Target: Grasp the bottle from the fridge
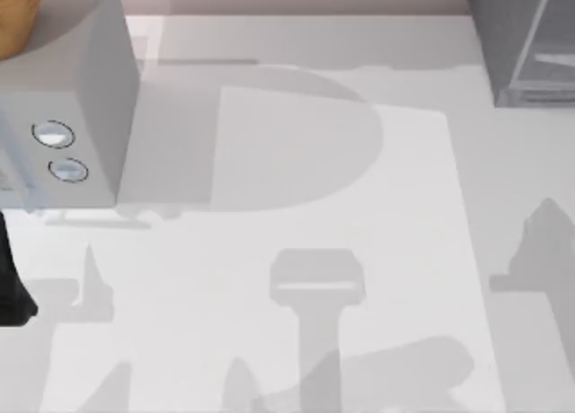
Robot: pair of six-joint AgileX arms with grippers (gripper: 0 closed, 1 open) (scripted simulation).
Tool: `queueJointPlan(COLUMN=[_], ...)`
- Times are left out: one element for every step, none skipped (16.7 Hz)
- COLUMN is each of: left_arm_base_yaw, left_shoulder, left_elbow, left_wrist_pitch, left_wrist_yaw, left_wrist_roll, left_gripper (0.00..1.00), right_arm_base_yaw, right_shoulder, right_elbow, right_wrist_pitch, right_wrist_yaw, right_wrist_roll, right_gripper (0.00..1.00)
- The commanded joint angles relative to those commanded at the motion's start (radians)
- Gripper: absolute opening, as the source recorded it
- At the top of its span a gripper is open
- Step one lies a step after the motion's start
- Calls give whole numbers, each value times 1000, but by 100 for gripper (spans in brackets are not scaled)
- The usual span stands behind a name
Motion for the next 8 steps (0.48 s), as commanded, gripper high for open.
queueJointPlan(left_arm_base_yaw=[0, 0, 0, 0, 0, 0, 0, 0], left_shoulder=[0, 0, 0, 0, 0, 0, 0, 0], left_elbow=[0, 0, 0, 0, 0, 0, 0, 0], left_wrist_pitch=[0, 0, 0, 0, 0, 0, 0, 0], left_wrist_yaw=[0, 0, 0, 0, 0, 0, 0, 0], left_wrist_roll=[0, 0, 0, 0, 0, 0, 0, 0], left_gripper=[100, 100, 100, 100, 100, 100, 100, 100], right_arm_base_yaw=[63, 130, 198, 269, 341, 413, 485, 557], right_shoulder=[71, 148, 231, 317, 407, 498, 590, 682], right_elbow=[21, 42, 63, 83, 104, 125, 146, 167], right_wrist_pitch=[36, 72, 108, 144, 181, 217, 253, 289], right_wrist_yaw=[59, 122, 187, 255, 325, 396, 468, 540], right_wrist_roll=[18, 37, 57, 77, 96, 116, 135, 153], right_gripper=[0, 0, 0, 0, 0, 0, 0, 0])
